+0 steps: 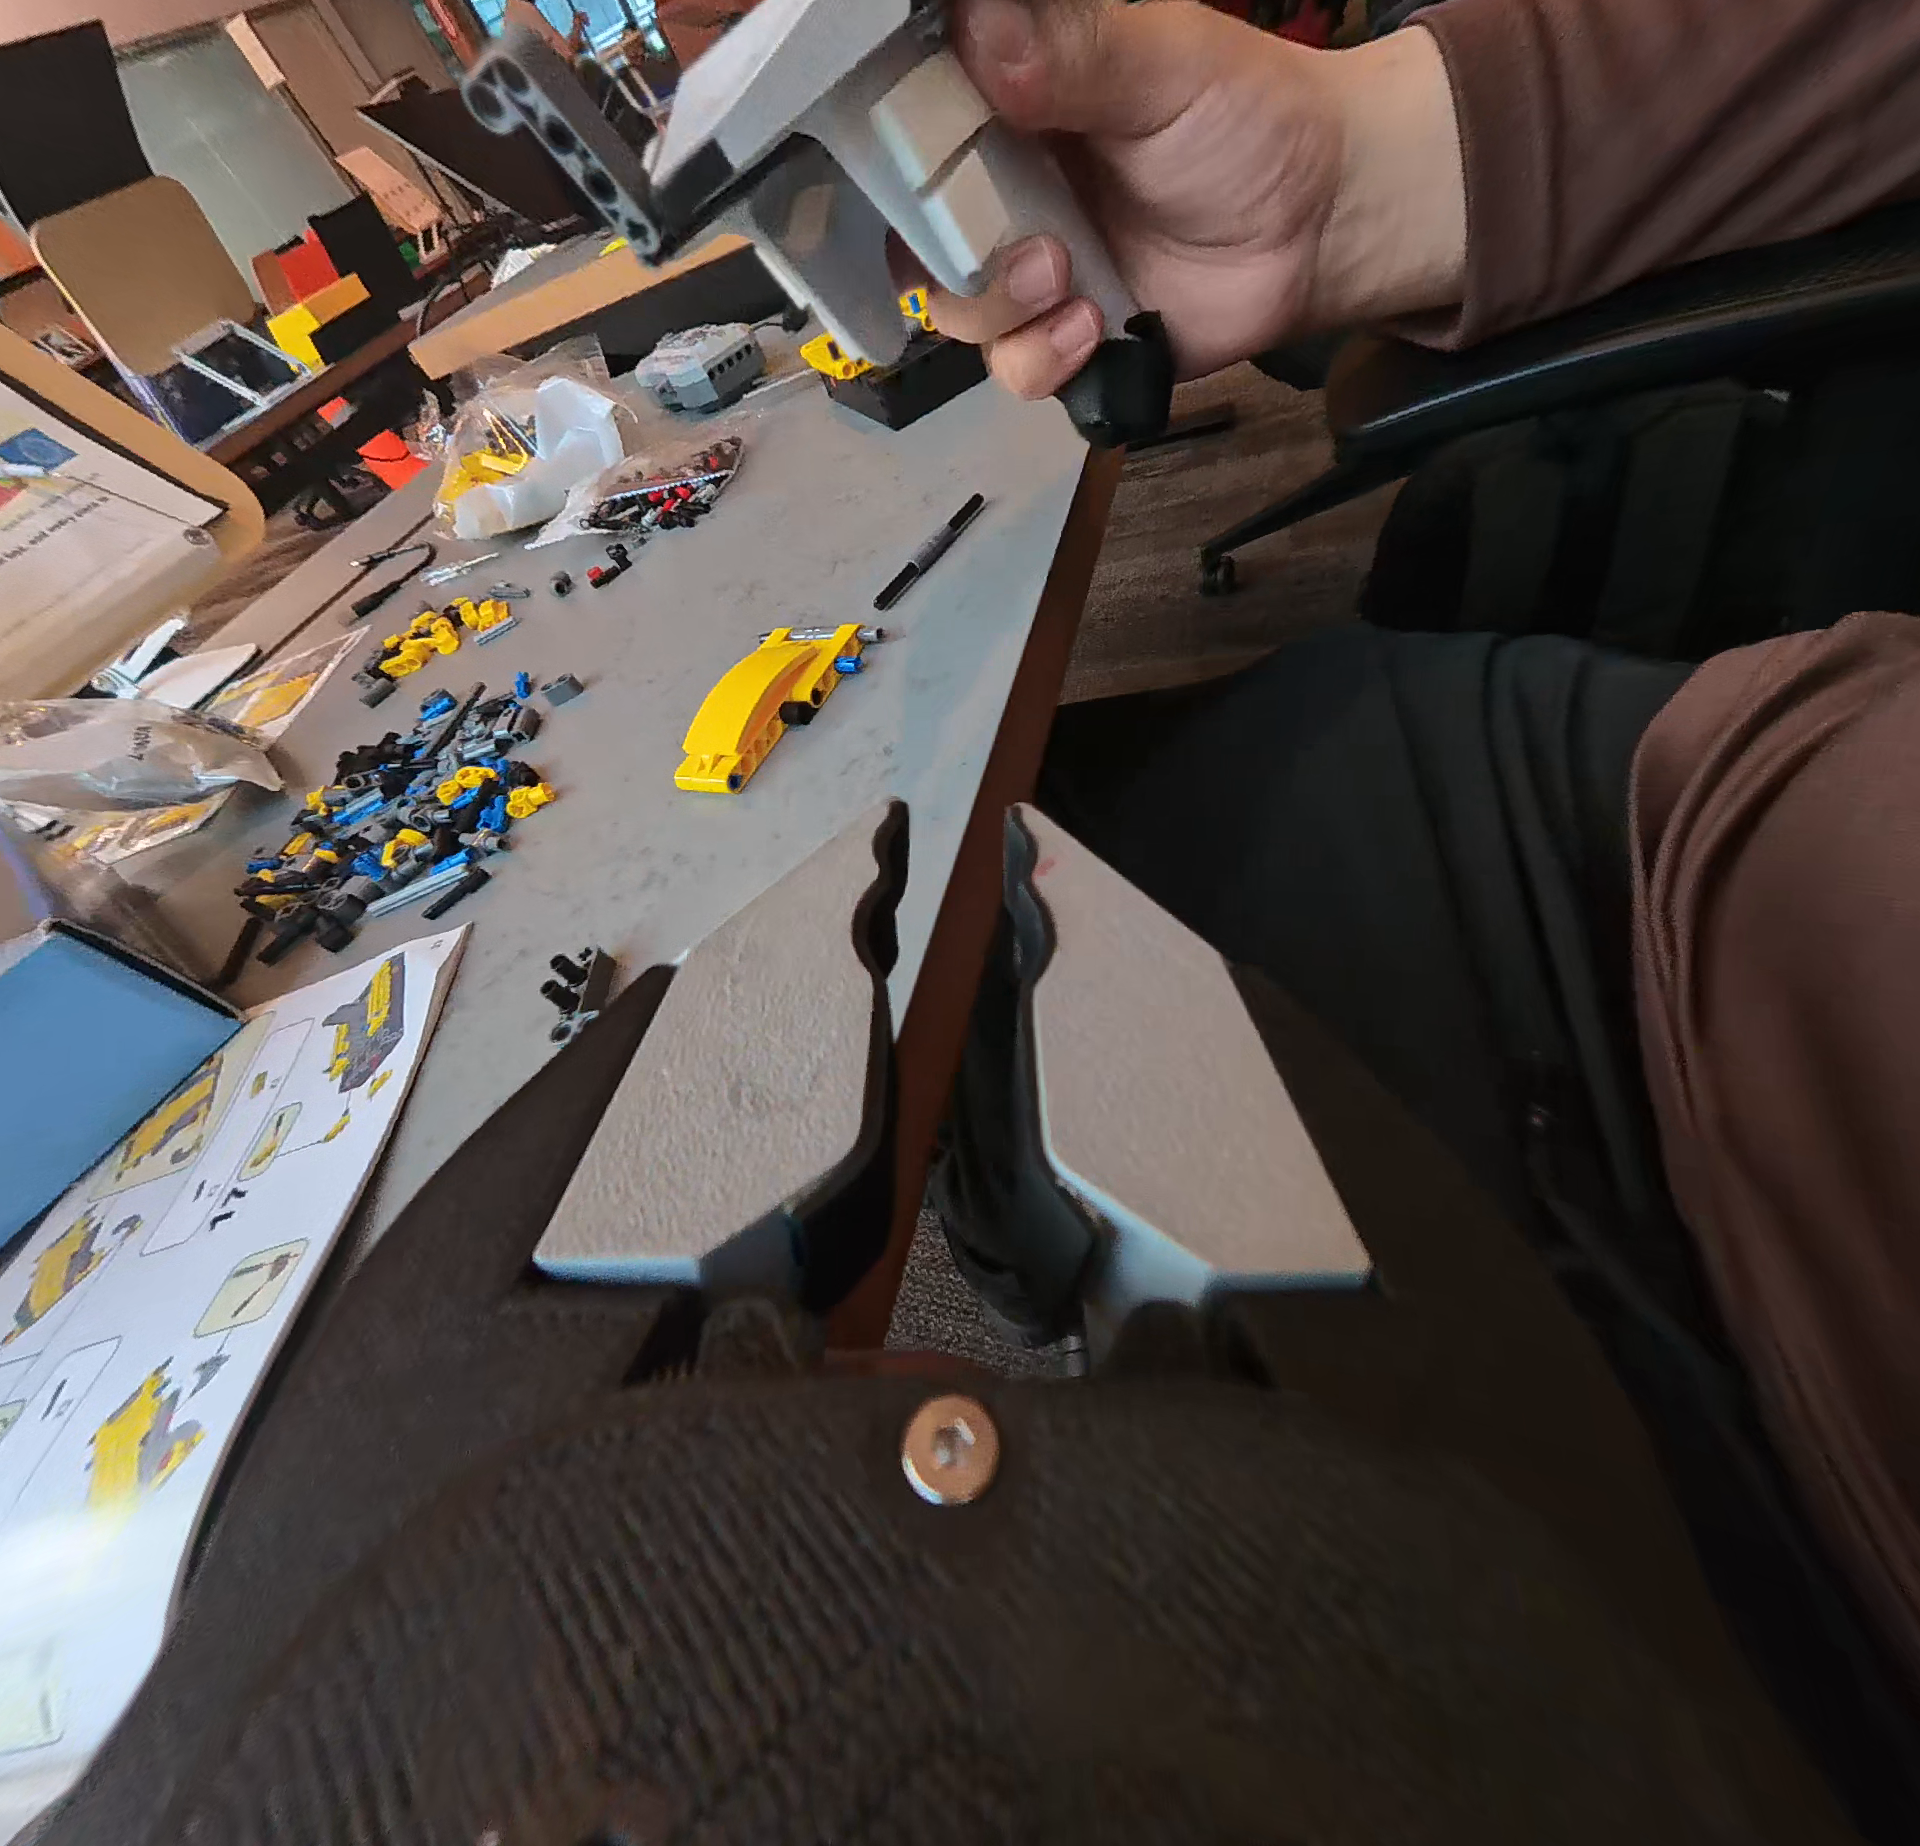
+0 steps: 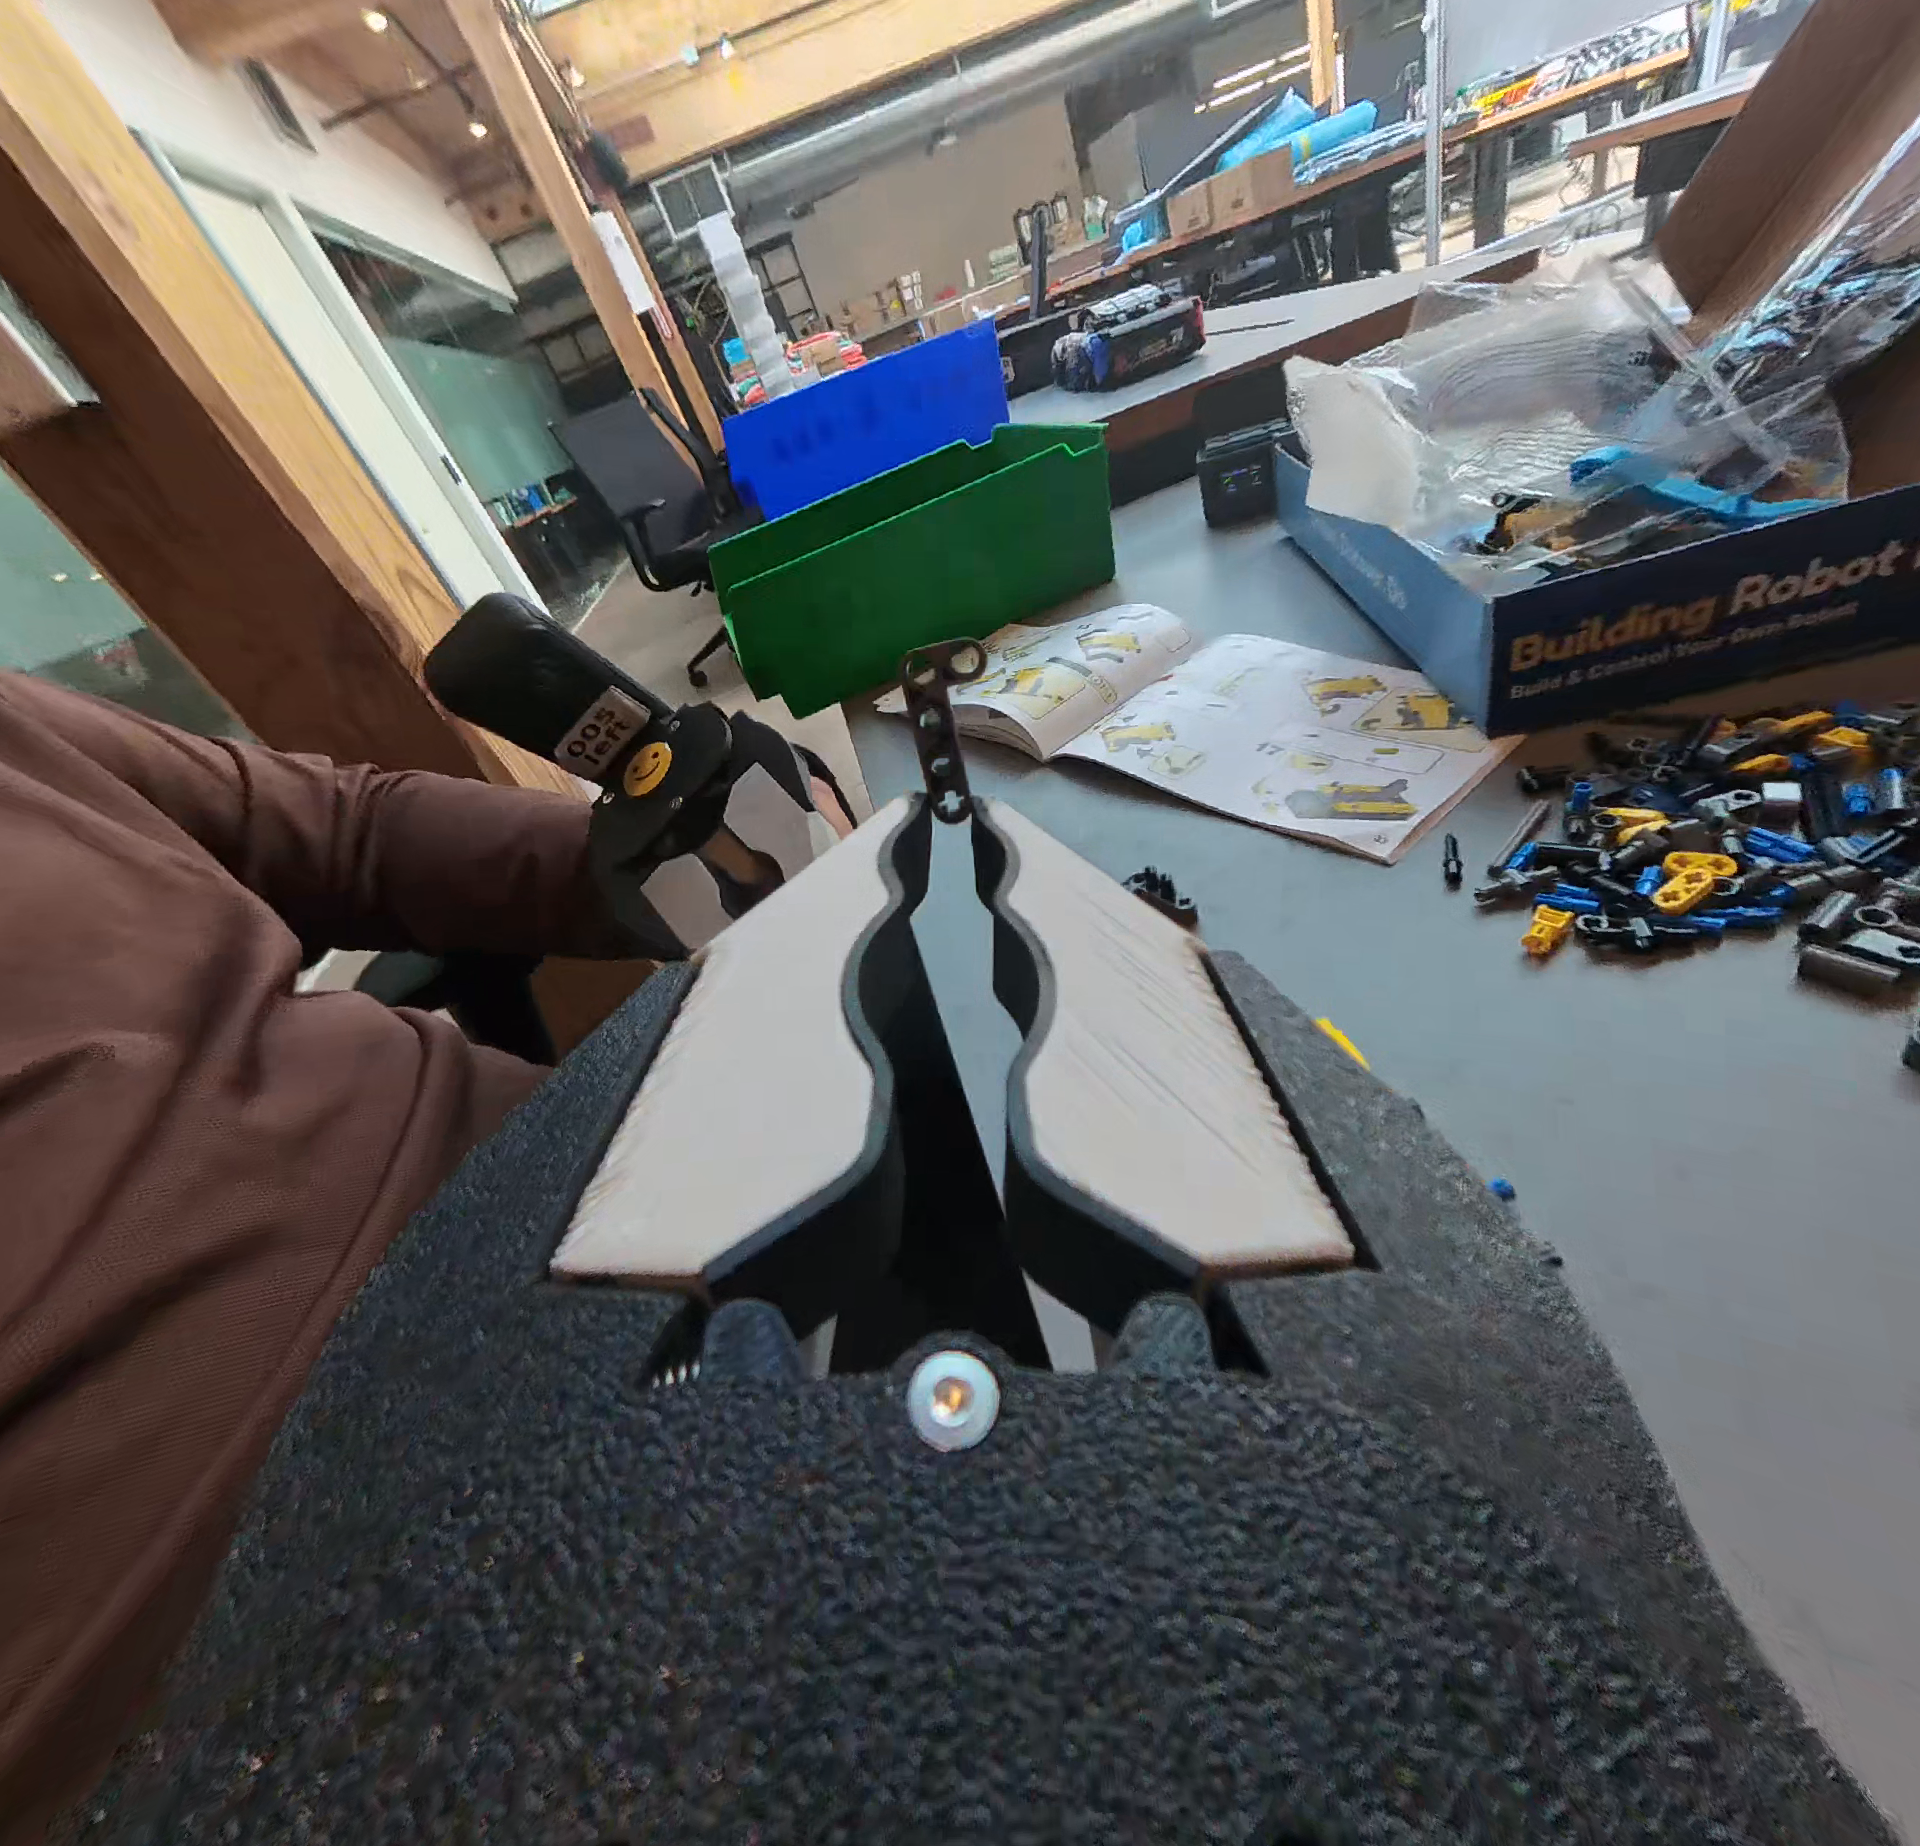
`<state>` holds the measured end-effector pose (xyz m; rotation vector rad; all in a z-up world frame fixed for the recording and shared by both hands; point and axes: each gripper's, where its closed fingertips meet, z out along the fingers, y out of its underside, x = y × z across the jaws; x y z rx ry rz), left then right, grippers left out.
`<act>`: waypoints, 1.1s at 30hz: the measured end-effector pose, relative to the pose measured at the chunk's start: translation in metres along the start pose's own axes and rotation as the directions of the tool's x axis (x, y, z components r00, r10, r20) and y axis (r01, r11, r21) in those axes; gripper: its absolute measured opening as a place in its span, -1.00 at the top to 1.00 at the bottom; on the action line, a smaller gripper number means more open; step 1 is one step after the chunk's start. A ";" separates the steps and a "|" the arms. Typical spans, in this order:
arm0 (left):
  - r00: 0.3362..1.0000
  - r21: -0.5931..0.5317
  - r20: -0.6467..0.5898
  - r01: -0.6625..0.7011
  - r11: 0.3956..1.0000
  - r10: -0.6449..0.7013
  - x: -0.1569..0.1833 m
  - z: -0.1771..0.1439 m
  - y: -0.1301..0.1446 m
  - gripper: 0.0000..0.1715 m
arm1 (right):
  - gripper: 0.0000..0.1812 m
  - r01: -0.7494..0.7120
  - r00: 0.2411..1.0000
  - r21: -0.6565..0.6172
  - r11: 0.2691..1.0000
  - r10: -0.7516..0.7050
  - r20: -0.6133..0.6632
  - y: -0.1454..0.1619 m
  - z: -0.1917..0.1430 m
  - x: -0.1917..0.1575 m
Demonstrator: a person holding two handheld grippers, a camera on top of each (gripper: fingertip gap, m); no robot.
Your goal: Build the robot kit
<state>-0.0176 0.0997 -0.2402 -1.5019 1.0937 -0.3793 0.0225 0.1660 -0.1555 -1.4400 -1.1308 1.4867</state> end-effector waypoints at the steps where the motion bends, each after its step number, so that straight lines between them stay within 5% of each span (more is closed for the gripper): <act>1: 1.000 0.001 0.006 -0.007 1.000 0.007 -0.001 -0.001 0.000 0.85 | 0.93 -0.017 1.000 -0.008 1.000 0.017 0.007 0.003 -0.001 0.002; 11: 0.997 -0.004 0.075 -0.013 1.000 0.013 -0.010 0.003 0.000 0.88 | 0.93 -0.131 0.980 -0.155 0.979 0.152 0.132 0.029 0.021 -0.012; 18: 0.942 -0.080 0.217 -0.243 0.967 0.255 -0.021 -0.002 -0.004 0.69 | 0.92 -0.334 0.865 -0.453 0.827 0.460 0.201 0.074 0.041 -0.048; 22: 0.892 -0.111 0.212 -0.385 0.916 0.400 -0.014 -0.006 -0.009 0.70 | 0.92 -0.366 0.817 -0.538 0.760 0.539 0.206 0.087 0.048 -0.063; 26: 0.767 -0.147 0.276 -0.562 0.814 0.579 -0.011 -0.010 -0.016 0.70 | 0.92 -0.431 0.735 -0.587 0.685 0.644 0.211 0.091 0.050 -0.073; 33: 0.703 -0.146 0.286 -0.639 0.755 0.651 0.000 -0.010 -0.024 0.78 | 0.92 -0.475 0.697 -0.597 0.646 0.690 0.192 0.094 0.049 -0.073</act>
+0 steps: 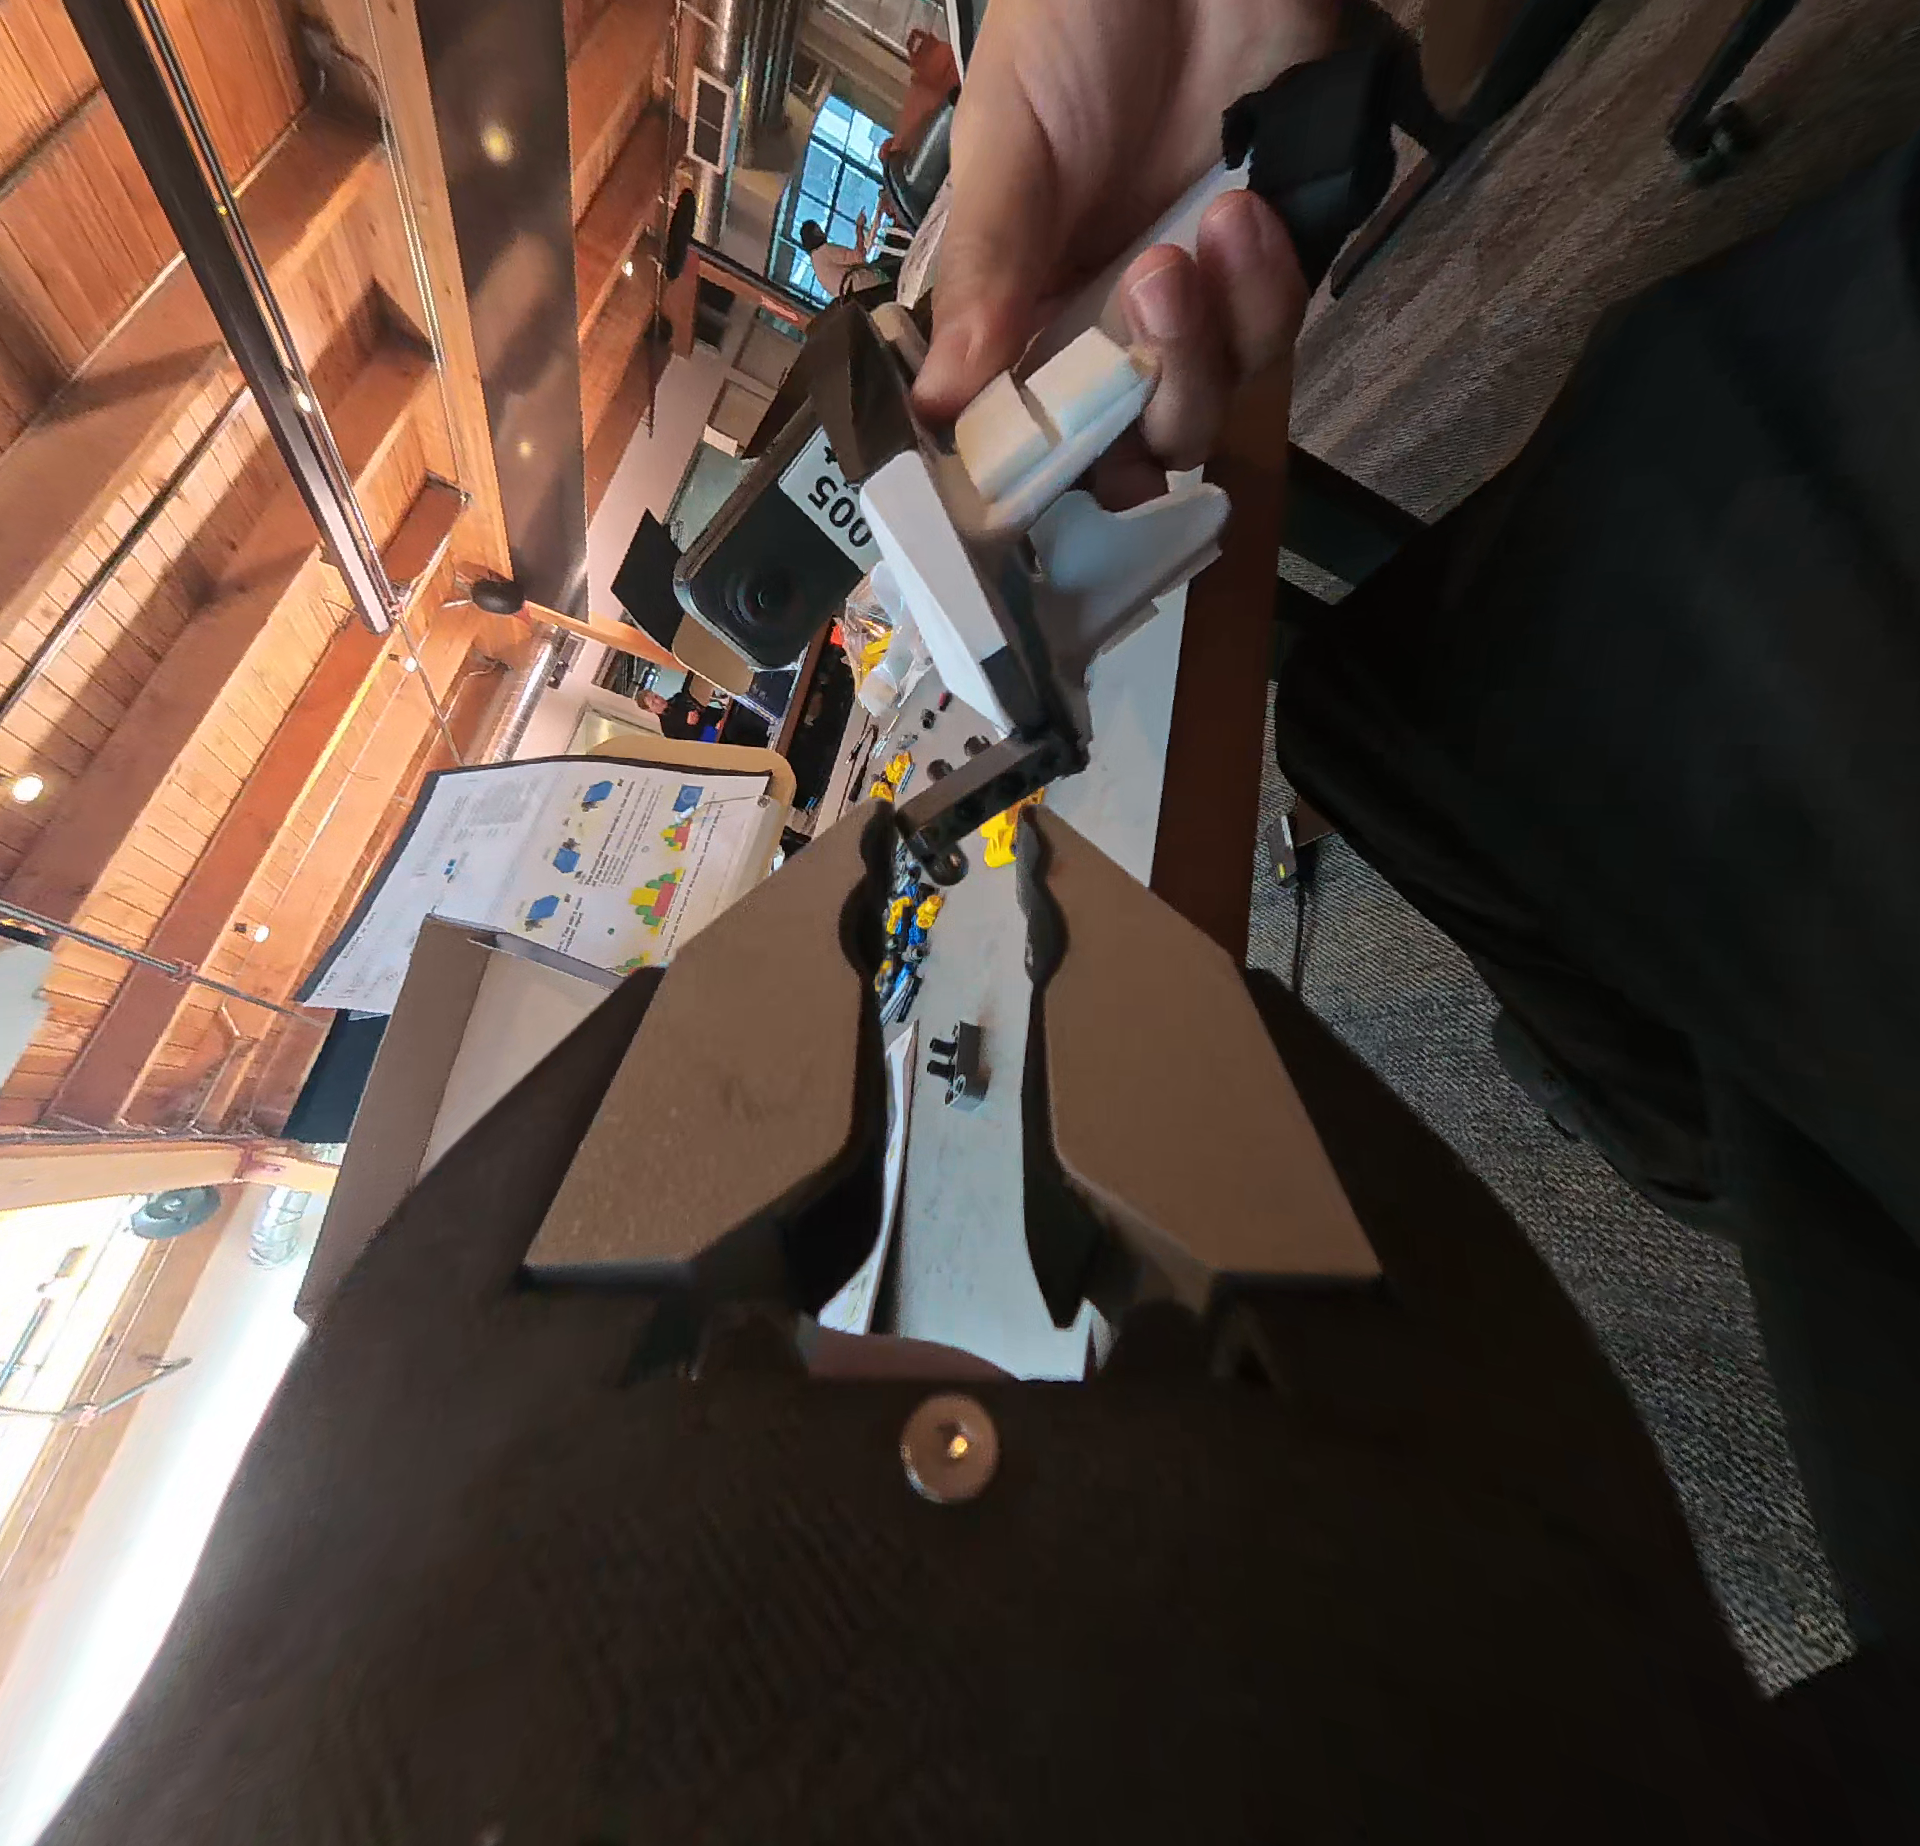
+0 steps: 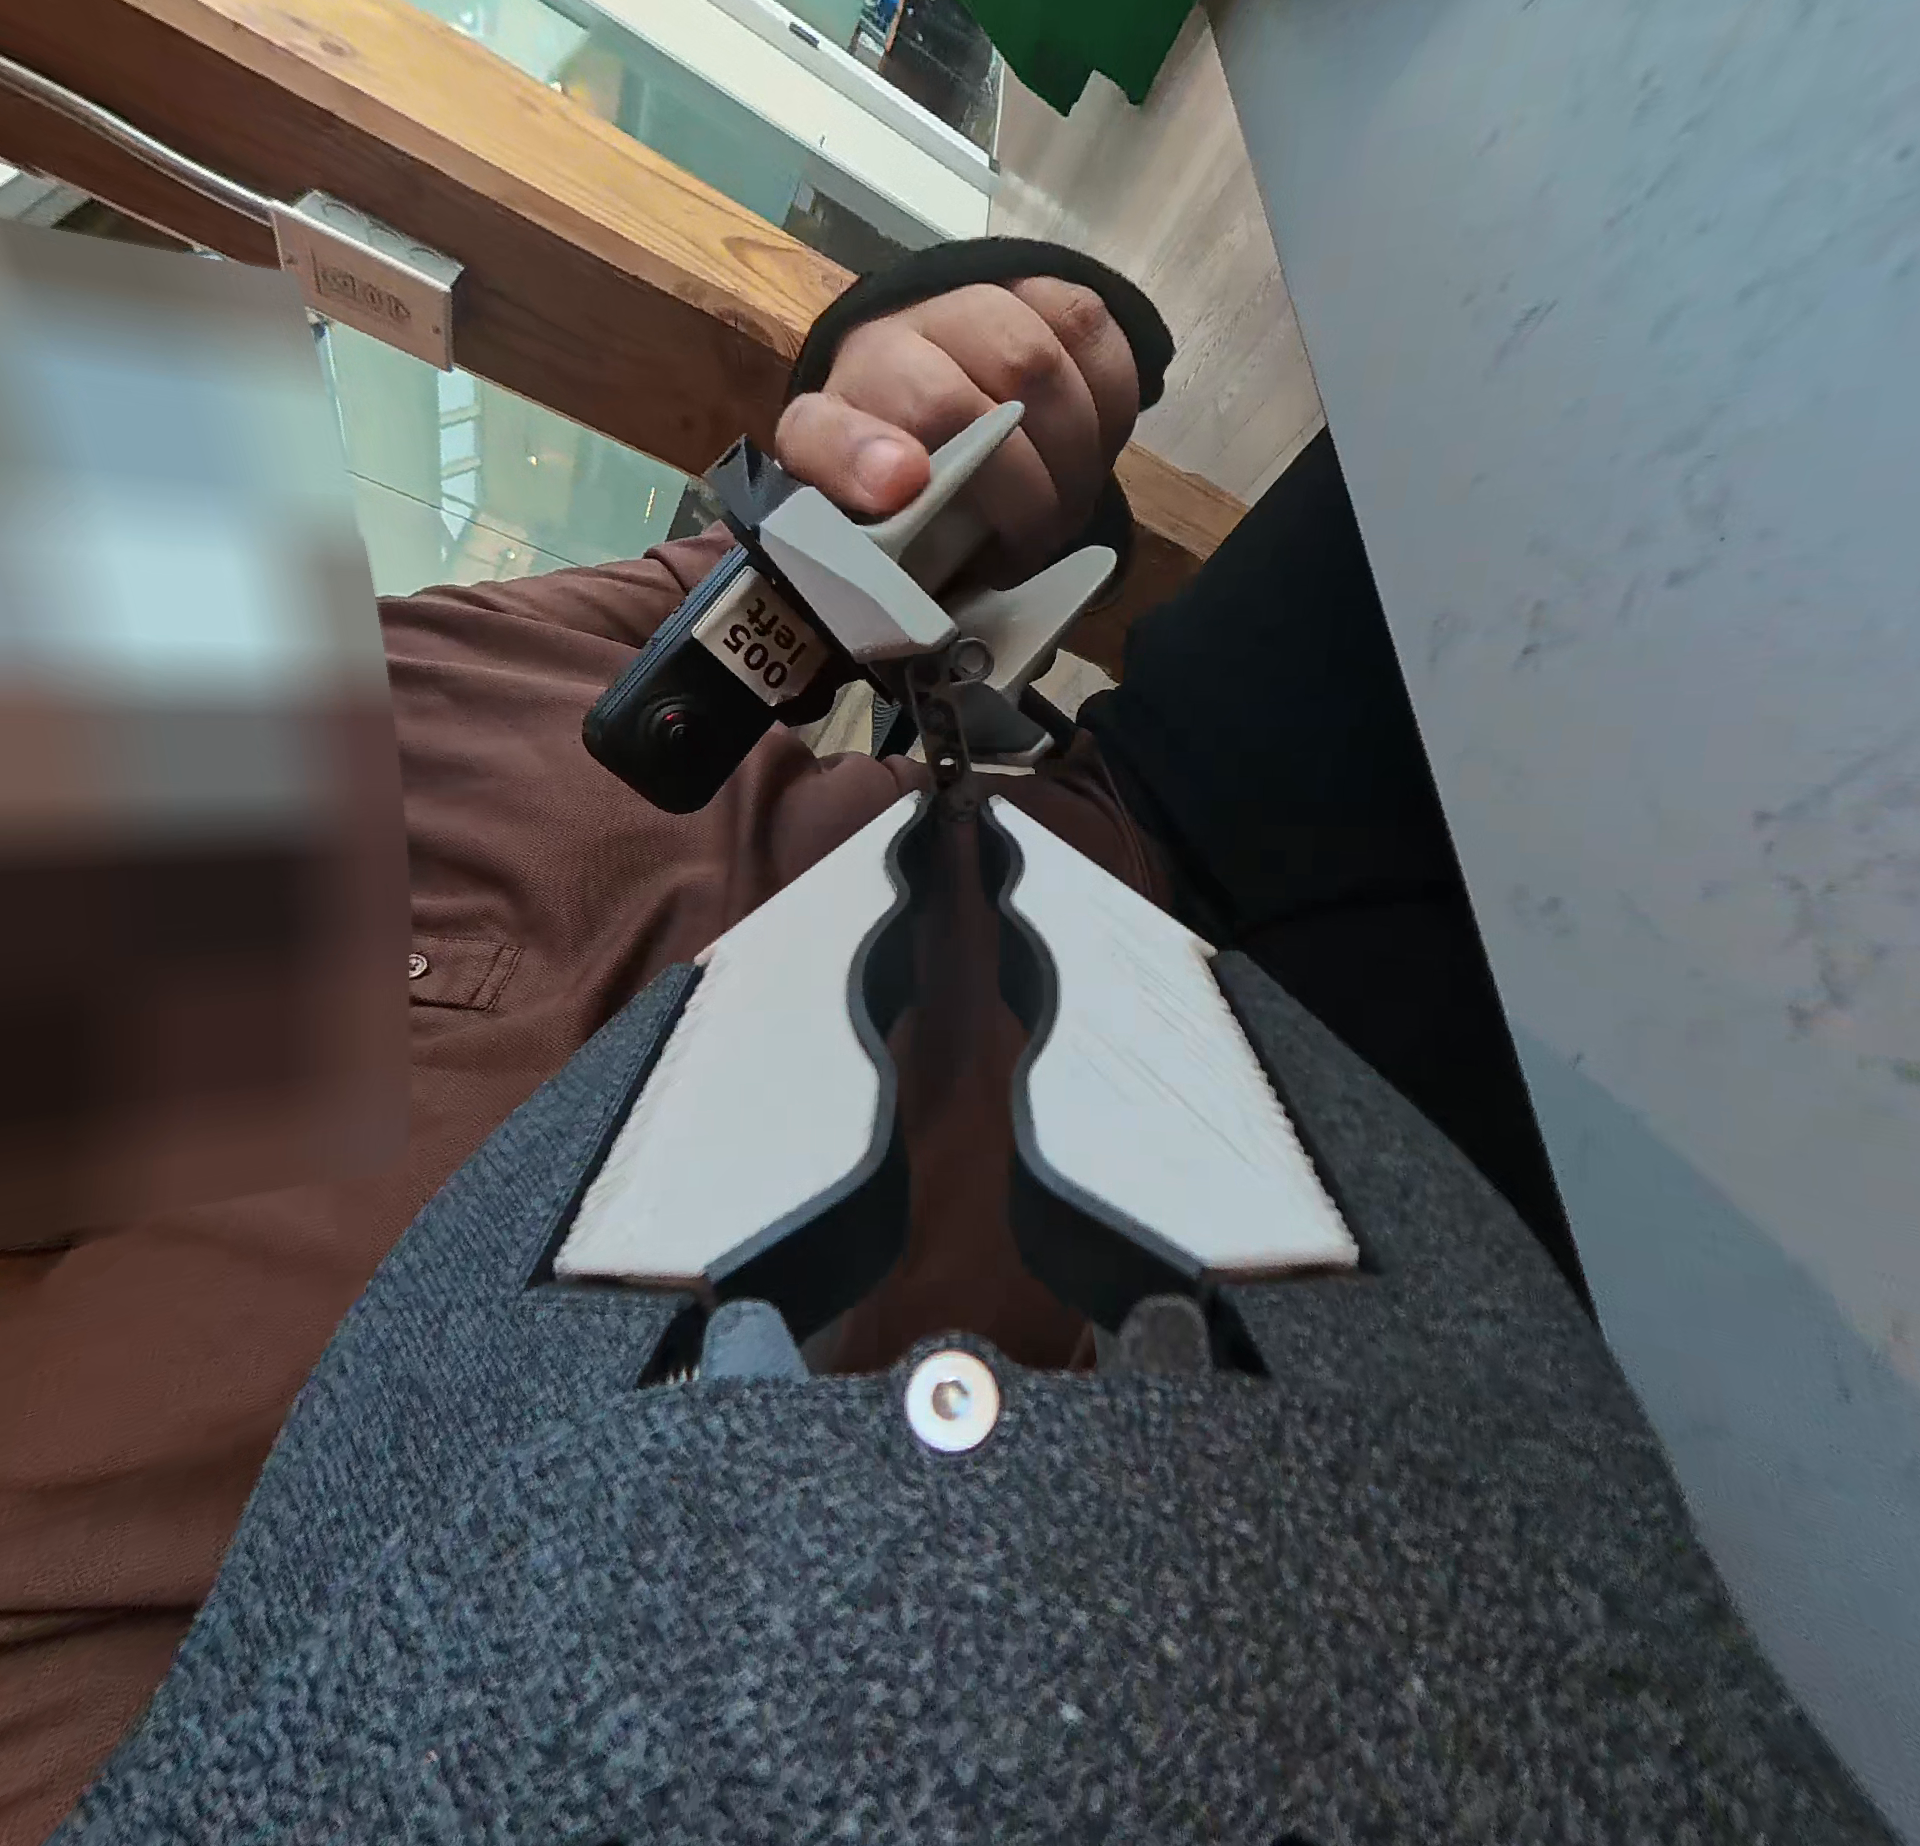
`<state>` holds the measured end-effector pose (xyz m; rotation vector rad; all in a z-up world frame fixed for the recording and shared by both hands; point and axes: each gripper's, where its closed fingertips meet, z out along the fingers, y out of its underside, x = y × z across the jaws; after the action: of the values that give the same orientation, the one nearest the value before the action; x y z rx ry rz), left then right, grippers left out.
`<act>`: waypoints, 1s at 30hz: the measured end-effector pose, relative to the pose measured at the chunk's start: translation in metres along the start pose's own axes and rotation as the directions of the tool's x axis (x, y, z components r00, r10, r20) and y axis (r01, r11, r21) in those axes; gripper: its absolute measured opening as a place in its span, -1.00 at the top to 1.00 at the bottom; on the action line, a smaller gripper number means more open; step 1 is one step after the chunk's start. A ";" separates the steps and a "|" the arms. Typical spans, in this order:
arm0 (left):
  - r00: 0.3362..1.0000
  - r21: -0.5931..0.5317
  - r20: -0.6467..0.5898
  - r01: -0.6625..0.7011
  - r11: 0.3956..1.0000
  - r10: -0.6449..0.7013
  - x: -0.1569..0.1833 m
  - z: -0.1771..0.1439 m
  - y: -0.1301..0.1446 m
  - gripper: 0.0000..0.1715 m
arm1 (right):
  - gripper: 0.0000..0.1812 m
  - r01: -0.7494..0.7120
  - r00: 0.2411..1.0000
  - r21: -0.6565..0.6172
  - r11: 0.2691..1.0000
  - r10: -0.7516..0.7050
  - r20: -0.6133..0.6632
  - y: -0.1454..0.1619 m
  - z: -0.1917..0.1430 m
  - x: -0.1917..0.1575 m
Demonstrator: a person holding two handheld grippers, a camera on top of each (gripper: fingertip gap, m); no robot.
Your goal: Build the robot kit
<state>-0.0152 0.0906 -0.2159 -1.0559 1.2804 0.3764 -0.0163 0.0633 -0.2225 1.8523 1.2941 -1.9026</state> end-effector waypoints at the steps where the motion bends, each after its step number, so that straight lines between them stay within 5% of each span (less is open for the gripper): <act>1: 1.000 -0.003 0.005 0.011 1.000 -0.011 0.000 0.000 0.000 0.81 | 0.92 -0.003 1.000 0.001 1.000 0.003 -0.004 0.000 0.000 0.001; 6: 0.991 -0.121 0.016 0.133 0.984 -0.132 -0.005 0.008 0.018 0.86 | 0.92 0.061 0.993 0.097 0.993 -0.051 -0.104 -0.018 -0.008 0.007; 10: 0.902 -0.222 0.017 0.423 0.878 -0.431 -0.007 0.015 0.036 0.87 | 0.81 0.292 0.888 0.097 0.952 -0.232 -0.398 -0.038 -0.021 0.021; 12: 0.855 -0.274 0.010 0.501 0.821 -0.519 -0.002 0.017 0.045 0.87 | 0.78 0.435 0.748 0.021 0.900 -0.349 -0.564 -0.046 -0.029 0.028; 15: 0.801 -0.343 -0.009 0.559 0.755 -0.598 0.008 0.018 0.055 0.87 | 0.71 0.617 0.417 -0.237 0.751 -0.566 -0.711 -0.051 -0.033 0.031; 22: 0.637 -0.417 -0.050 0.687 0.596 -0.769 0.025 0.018 0.060 0.87 | 0.80 0.516 -0.148 -0.734 0.442 -0.798 -0.584 -0.039 -0.020 0.051; 24: 0.596 -0.423 -0.056 0.713 0.560 -0.801 0.026 0.018 0.060 0.87 | 0.83 0.470 -0.244 -0.802 0.370 -0.819 -0.520 -0.039 -0.020 0.053; 30: 0.574 -0.442 -0.067 0.716 0.540 -0.816 0.028 0.017 0.057 0.87 | 0.81 0.436 -0.344 -0.857 0.274 -0.830 -0.440 -0.039 -0.018 0.050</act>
<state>-0.0391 0.1247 -0.2666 -1.9492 0.8326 -0.2535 -0.0398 0.1201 -0.2467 2.0754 3.5491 0.1464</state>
